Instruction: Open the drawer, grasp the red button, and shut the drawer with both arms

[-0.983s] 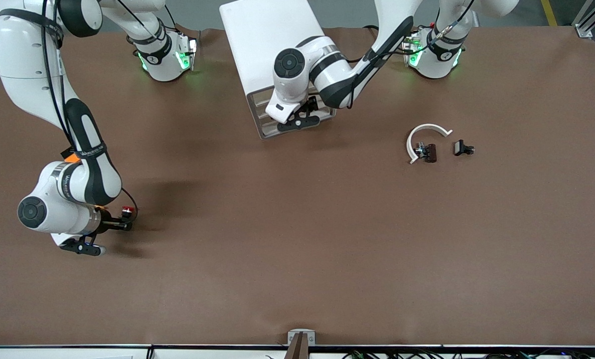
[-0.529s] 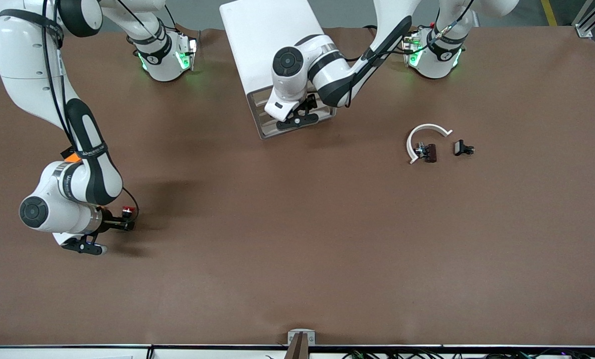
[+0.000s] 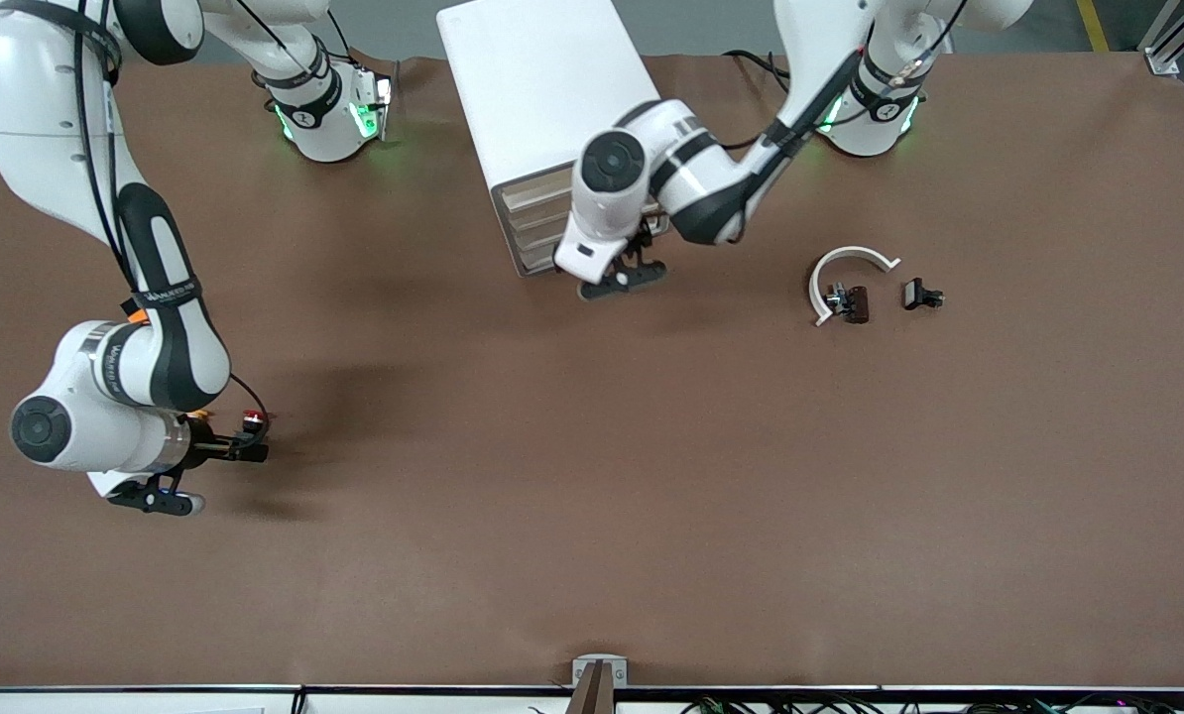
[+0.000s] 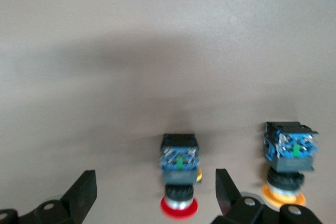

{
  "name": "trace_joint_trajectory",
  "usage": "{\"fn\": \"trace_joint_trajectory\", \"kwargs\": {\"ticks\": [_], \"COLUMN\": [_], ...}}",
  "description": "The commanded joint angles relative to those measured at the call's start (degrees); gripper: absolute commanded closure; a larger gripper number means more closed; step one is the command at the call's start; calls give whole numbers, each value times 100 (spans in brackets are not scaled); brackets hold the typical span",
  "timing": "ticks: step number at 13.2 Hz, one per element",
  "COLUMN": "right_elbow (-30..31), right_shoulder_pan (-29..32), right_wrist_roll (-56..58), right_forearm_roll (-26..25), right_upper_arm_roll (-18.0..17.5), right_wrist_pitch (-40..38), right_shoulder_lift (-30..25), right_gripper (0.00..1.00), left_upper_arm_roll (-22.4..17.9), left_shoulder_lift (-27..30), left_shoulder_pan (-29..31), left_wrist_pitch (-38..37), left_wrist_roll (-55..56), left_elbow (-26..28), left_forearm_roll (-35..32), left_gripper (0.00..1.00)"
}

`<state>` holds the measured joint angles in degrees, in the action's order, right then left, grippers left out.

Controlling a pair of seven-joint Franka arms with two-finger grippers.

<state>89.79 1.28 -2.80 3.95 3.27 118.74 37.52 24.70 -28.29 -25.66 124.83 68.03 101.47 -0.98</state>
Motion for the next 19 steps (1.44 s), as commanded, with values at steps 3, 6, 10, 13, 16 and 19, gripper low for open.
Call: {"fn": "trace_joint_trajectory", "kwargs": {"ticks": [3,6,10,13,16,19], "right_elbow": [-32,64,39,-5,-128,-530], "right_shoulder_pan": [-172,-146,-145,-172,-67,21], "right_wrist_roll": [-54,-54,43,113,658,641], "right_forearm_roll": [-96,-113,-489,-641,-658,-676], "right_upper_arm_roll": [-20,-11,7,-20,33,33], "right_wrist_pitch": [-789,-1325,-2135,-2311,-2312,-2714], "right_shoulder_lift": [-1104,-1860,-2555,-2688,-2680,-2636], "right_gripper": [0,0,0,0,0,0], "left_upper_arm_roll": [52,61,61,113,96,-613], "left_shoulder_lift": [367,693,720,938,1404,2027], "left_shoulder_pan": [1246,1984,2408,2767,3145,2972], "left_wrist_pitch": [-64,-501,-1810,-2585,-2893,-3463], "left_wrist_roll": [-536,-572,-1089,-1764,-2845,-4022], "left_elbow": [-162,-389,-1539,-2007,-2008,-1868], "left_forearm_roll": [-147,-507,-895,-834,-650,-185], "left_gripper": [0,0,0,0,0,0]}}
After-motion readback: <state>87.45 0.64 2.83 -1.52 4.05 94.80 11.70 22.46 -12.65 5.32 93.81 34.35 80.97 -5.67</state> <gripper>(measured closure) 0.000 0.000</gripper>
